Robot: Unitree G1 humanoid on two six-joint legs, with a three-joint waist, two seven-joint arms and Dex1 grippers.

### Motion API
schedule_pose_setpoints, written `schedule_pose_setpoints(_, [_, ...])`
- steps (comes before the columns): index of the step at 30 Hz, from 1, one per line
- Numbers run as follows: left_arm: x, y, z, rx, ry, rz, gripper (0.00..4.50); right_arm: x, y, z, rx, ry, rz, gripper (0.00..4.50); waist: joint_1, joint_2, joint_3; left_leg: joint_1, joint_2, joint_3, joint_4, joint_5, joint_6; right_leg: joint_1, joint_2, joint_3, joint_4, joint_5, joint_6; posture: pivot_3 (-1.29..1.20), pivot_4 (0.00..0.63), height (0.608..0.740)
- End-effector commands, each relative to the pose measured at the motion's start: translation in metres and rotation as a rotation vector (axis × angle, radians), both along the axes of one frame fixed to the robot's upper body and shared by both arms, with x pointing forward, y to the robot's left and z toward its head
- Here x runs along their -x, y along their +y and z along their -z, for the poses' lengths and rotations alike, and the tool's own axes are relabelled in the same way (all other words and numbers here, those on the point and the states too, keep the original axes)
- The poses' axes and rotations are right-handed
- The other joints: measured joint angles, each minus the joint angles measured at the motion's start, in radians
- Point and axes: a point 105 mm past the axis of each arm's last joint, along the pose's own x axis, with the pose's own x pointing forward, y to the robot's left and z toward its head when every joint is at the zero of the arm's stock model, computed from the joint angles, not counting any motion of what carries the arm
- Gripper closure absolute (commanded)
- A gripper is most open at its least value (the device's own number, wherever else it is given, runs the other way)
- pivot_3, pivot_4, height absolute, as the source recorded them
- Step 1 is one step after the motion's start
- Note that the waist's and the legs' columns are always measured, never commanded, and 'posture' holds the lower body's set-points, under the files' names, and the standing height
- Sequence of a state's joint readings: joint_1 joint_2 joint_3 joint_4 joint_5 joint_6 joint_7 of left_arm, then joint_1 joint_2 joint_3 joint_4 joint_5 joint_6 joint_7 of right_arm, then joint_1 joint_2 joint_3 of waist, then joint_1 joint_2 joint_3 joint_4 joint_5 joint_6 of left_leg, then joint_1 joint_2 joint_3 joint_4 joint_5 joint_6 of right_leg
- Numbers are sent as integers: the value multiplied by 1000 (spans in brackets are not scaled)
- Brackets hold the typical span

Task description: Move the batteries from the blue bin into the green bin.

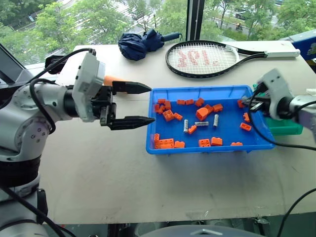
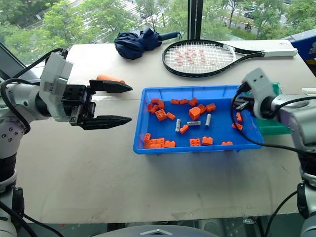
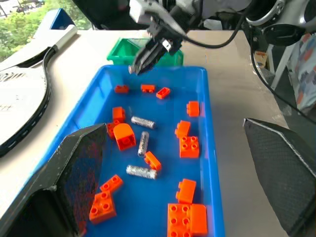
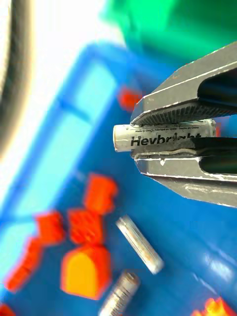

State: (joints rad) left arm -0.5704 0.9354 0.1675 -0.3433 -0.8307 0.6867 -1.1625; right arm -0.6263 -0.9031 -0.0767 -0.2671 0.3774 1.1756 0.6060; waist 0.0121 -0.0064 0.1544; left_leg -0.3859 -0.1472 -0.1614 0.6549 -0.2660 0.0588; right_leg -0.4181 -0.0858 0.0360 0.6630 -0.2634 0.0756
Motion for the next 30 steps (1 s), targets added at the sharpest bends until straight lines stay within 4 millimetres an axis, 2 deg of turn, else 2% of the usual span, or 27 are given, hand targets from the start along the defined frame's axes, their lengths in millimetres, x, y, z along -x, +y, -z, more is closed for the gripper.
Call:
schedule_pose_setpoints(1, [2, -13, -12, 58, -29, 31, 0, 1, -35, -29, 17, -89, 133, 4463, 0, 0, 0, 0, 0, 0, 0, 0, 0, 0, 0, 0, 0, 0, 0, 0, 150, 740])
schedule_pose_setpoints(3, [2, -20, -12, 79, -21, 58, 0, -1, -51, -30, 29, -94, 188, 4463, 0, 0, 0, 0, 0, 1, 0, 0, 0, 0, 0, 0, 0, 0, 0, 0, 150, 740])
schedule_pose_setpoints(8, [-2, -27, -11, 88, -21, 80, 0, -11, -62, -14, 6, -74, 213, 4463, -12, 0, 0, 0, 0, 2, 0, 0, 0, 0, 0, 2, 1, 0, 0, 0, 150, 740])
schedule_pose_setpoints(11, [-4, -26, -10, 74, -24, 83, 0, -15, -70, -8, 44, -75, 228, 3181, -19, 0, 0, 0, 0, 2, 0, 0, 0, -1, 0, 2, 1, 0, 0, 0, 150, 740])
schedule_pose_setpoints(13, [-5, -24, -8, 64, -21, 73, 0, -16, -74, -11, 60, -100, 247, 2213, -23, 0, 0, 0, 0, 2, 0, 0, 0, -1, 0, 2, 1, 0, 0, 0, 150, 740])
schedule_pose_setpoints(16, [-6, -18, -4, 45, -13, 49, 0, -15, -68, -17, 41, -114, 225, 850, -25, 0, 0, 0, 0, 2, 0, 0, 0, -1, 0, 2, 1, 0, 0, 0, 150, 740])
schedule_pose_setpoints(17, [-6, -14, 0, 32, -8, 36, 0, -14, -59, -19, 27, -119, 195, 468, -26, 0, 0, 0, 0, 2, 0, 0, 0, -1, 0, 2, 1, 0, 0, 0, 150, 740])
schedule_pose_setpoints(20, [-8, 1, 14, -32, 0, -11, 0, -12, -15, -19, -62, -104, 75, 468, -39, 0, 0, 1, 1, 3, -1, 0, 0, -2, 1, 3, 1, 0, 0, 0, 150, 740])
schedule_pose_setpoints(22, [-10, 9, 21, -61, 5, -35, 0, -9, 10, -12, -112, -74, 23, 468, -44, 0, 0, 1, 2, 3, -1, 0, -1, -2, 1, 4, 2, 0, 0, 0, 150, 740])
schedule_pose_setpoints(24, [-11, 15, 27, -86, 2, -55, 0, -8, 38, 5, -160, -28, -18, 468, -43, 0, 0, 0, 2, 2, -1, 1, -1, -2, 1, 3, 2, 0, 0, 0, 150, 740])
schedule_pose_setpoints(26, [-10, 17, 30, -100, -1, -53, 0, -6, 55, 23, -168, 13, -31, 468, -38, 0, 0, 0, 1, 1, -1, 1, -1, -2, 1, 2, 2, 0, 0, 0, 150, 740])
schedule_pose_setpoints(30, [-9, 18, 30, -104, -3, -51, 0, -6, 67, 51, -186, 80, 7, 468, -21, 0, 0, -2, 0, 1, 0, 1, -1, -2, 0, 1, 1, 0, 0, 0, 150, 740])
